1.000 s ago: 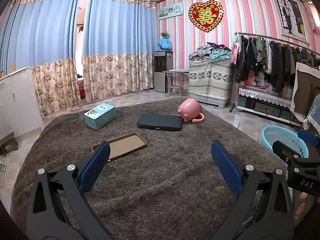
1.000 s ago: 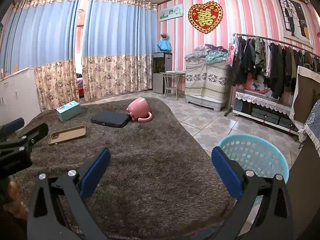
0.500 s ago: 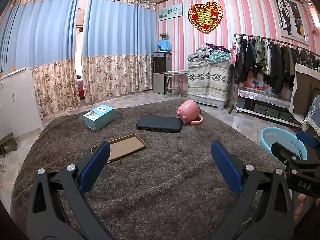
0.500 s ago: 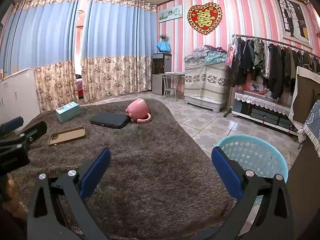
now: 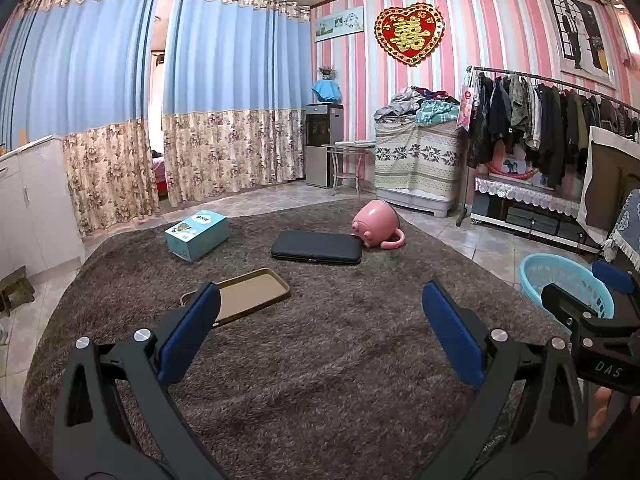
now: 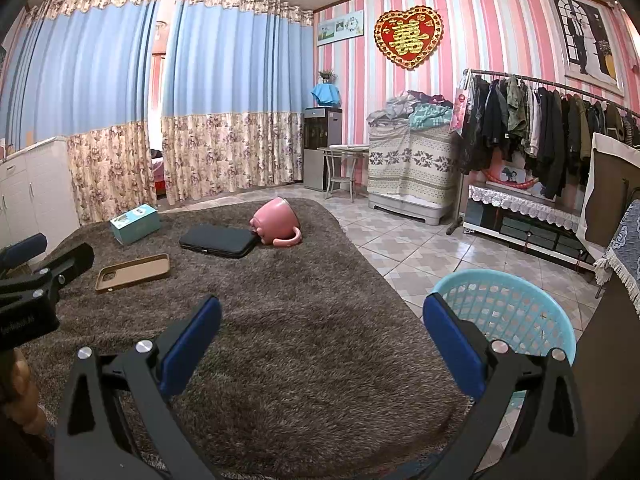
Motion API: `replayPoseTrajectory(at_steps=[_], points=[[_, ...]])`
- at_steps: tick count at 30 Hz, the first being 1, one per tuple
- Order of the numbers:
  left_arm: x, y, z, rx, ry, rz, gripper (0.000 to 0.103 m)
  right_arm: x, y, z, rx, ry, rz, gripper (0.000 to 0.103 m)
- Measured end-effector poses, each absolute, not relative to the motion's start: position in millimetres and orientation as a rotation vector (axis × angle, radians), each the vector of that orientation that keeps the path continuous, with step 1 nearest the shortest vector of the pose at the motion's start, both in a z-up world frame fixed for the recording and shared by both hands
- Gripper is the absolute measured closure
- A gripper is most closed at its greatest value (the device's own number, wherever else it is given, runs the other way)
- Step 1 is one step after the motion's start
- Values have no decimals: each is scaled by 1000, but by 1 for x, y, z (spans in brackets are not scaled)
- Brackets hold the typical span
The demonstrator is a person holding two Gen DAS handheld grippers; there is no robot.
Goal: Collect trash
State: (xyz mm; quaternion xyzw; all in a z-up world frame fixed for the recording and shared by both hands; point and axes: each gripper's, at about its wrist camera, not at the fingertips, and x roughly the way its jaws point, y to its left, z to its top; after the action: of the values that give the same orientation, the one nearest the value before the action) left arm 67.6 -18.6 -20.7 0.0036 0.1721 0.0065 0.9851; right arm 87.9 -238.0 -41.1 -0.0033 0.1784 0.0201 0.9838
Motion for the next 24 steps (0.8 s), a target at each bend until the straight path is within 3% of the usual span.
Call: replayPoseTrajectory(at_steps=[24], points=[[68, -19, -20, 9, 344, 13, 5, 88, -238, -42, -6, 359, 40, 4]])
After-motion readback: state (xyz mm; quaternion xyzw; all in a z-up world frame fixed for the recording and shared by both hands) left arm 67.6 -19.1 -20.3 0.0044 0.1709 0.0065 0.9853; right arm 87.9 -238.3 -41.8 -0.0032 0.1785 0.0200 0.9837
